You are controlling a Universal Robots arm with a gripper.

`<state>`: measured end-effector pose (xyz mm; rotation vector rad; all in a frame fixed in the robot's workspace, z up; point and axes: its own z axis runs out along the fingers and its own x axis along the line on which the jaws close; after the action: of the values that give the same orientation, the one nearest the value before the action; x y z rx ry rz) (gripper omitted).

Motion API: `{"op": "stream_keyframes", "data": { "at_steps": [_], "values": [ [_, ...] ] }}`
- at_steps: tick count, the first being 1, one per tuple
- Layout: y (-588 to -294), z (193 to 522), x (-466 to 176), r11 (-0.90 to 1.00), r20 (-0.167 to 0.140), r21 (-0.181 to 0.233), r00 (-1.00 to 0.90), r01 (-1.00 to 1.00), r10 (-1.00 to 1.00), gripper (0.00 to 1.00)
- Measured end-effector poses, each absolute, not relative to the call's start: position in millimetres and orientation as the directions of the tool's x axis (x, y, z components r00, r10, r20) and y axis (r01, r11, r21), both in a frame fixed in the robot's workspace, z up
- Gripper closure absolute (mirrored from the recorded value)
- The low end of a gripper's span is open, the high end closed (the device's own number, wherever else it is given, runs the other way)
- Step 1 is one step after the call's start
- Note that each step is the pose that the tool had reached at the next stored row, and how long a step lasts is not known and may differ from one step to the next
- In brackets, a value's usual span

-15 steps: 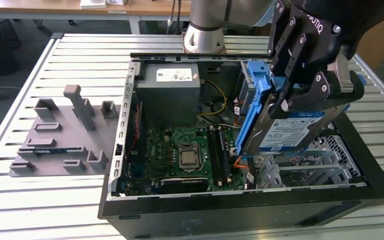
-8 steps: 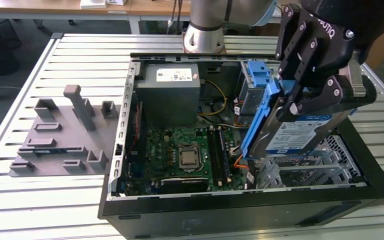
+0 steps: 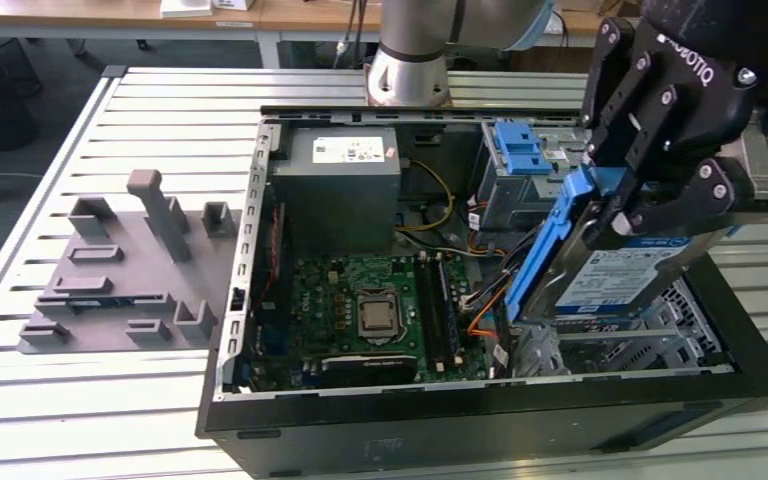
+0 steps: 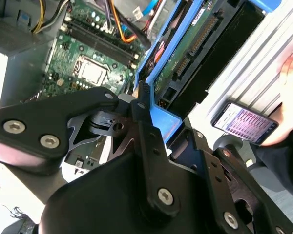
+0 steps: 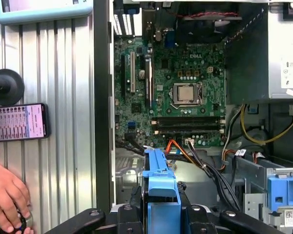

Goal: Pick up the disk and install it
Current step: 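Insert the disk into the insertion slot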

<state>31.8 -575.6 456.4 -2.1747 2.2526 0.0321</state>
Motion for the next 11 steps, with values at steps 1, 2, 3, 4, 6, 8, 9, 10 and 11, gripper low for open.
{"op": "stream_keyframes", "data": {
  "at_steps": [1, 2, 3, 4, 6, 8, 9, 10, 11],
  "values": [
    [-576, 456, 35, 0.035, -0.022, 0.009, -0.035, -0.999, -0.999, 0.64],
    [-576, 456, 39, 0.035, -0.022, 0.009, -0.035, -0.999, -0.999, 0.64],
    [-576, 456, 42, 0.035, -0.022, 0.010, -0.035, -0.999, -0.999, 0.64],
    [-576, 456, 45, 0.035, -0.022, 0.011, -0.035, -0.999, -0.999, 0.64],
    [-576, 455, 49, 0.035, -0.022, 0.012, -0.035, -0.999, -0.999, 0.64],
    [-575, 455, 53, 0.035, -0.021, 0.012, -0.035, -0.999, -0.999, 0.64],
    [-575, 455, 55, 0.035, -0.021, 0.012, -0.035, -0.999, -0.999, 0.64],
    [-575, 454, 57, 0.035, -0.022, 0.012, -0.035, -0.999, -0.999, 0.64],
    [-575, 454, 58, 0.035, -0.022, 0.012, -0.035, -0.999, -0.999, 0.64]
  ]
}}
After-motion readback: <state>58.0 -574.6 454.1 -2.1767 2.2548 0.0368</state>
